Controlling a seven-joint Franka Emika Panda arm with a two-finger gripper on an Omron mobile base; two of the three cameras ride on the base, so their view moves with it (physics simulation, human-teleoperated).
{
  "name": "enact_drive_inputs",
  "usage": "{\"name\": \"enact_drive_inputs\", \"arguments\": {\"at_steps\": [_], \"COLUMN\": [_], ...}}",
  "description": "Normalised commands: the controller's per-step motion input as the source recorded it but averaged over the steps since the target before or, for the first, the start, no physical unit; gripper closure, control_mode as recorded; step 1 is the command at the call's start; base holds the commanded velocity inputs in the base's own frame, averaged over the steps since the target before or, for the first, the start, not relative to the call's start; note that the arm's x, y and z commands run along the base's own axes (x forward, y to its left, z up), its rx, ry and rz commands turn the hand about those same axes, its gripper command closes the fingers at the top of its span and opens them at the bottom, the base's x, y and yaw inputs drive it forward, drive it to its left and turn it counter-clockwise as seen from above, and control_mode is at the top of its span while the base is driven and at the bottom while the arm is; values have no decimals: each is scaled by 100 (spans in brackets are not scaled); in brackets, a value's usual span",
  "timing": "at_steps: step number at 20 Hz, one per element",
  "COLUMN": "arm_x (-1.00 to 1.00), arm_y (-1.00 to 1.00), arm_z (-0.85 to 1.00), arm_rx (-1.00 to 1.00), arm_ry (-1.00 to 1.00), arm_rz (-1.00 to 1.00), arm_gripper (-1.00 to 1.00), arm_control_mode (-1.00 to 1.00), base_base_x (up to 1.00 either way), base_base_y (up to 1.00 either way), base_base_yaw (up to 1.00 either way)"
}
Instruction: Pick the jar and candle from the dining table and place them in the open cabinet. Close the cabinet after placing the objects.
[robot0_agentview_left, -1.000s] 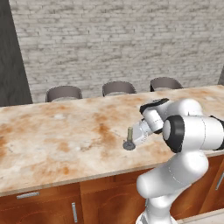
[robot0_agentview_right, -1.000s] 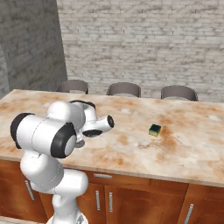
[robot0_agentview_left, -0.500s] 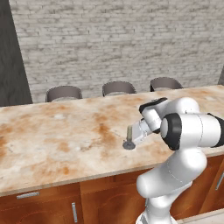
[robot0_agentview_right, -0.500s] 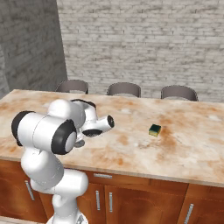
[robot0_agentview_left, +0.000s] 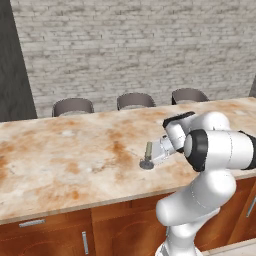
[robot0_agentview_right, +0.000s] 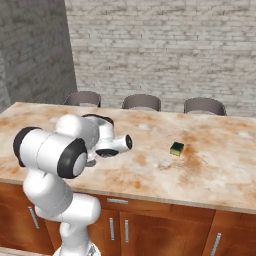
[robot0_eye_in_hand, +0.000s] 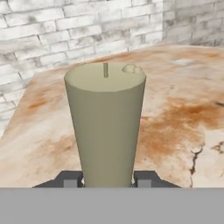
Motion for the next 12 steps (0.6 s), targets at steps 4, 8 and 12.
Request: {"name": "enact_drive_inputs", "arguments": {"at_steps": [4,8,12], "arm_x": [-31,-36,-40], "arm_y": [3,4,7], "arm_z": [30,42,44], "arm_rx": [7,0,0], "arm_ry": [-2,0,0], "arm_rz": [0,3,5], "arm_gripper": [100,100,100], "arm_control_mode": [-100,-100,-100], "base_base_x": [0,0,0], "base_base_y": [0,0,0], "base_base_yaw": [0,0,0]}}
